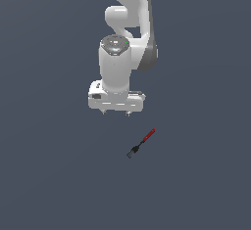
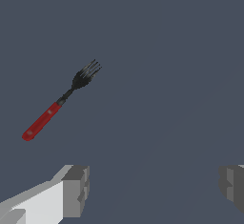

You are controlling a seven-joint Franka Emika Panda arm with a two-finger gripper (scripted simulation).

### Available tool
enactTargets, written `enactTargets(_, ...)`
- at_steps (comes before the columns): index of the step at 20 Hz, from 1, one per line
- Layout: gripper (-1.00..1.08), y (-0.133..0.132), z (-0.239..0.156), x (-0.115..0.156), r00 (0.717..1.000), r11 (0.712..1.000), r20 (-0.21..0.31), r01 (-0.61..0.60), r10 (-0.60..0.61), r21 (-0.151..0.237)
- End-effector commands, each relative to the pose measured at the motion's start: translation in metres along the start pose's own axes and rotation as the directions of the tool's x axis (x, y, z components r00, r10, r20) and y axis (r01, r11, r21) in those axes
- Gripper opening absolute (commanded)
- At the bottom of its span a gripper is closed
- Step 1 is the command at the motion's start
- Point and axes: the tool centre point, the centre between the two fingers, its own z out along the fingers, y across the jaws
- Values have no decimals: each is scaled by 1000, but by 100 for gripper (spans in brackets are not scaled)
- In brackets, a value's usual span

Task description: Pick up the object and move it to a goal position.

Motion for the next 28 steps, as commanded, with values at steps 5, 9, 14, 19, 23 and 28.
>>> enactTargets(5,100,-2,4,-3,1000,1000,13,14,-14,-2)
enactTargets(9,100,-6,11,-10,998,999,40,47,-47,-5)
enactTargets(14,100,-6,12,-11,998,999,44,53,-52,-5)
enactTargets(19,100,-9,15,-9,999,1000,43,27,-27,-4)
enactTargets(23,100,-15,20,-4,999,1000,41,-14,15,-2)
enactTargets(28,100,-26,28,4,995,996,38,-92,92,2)
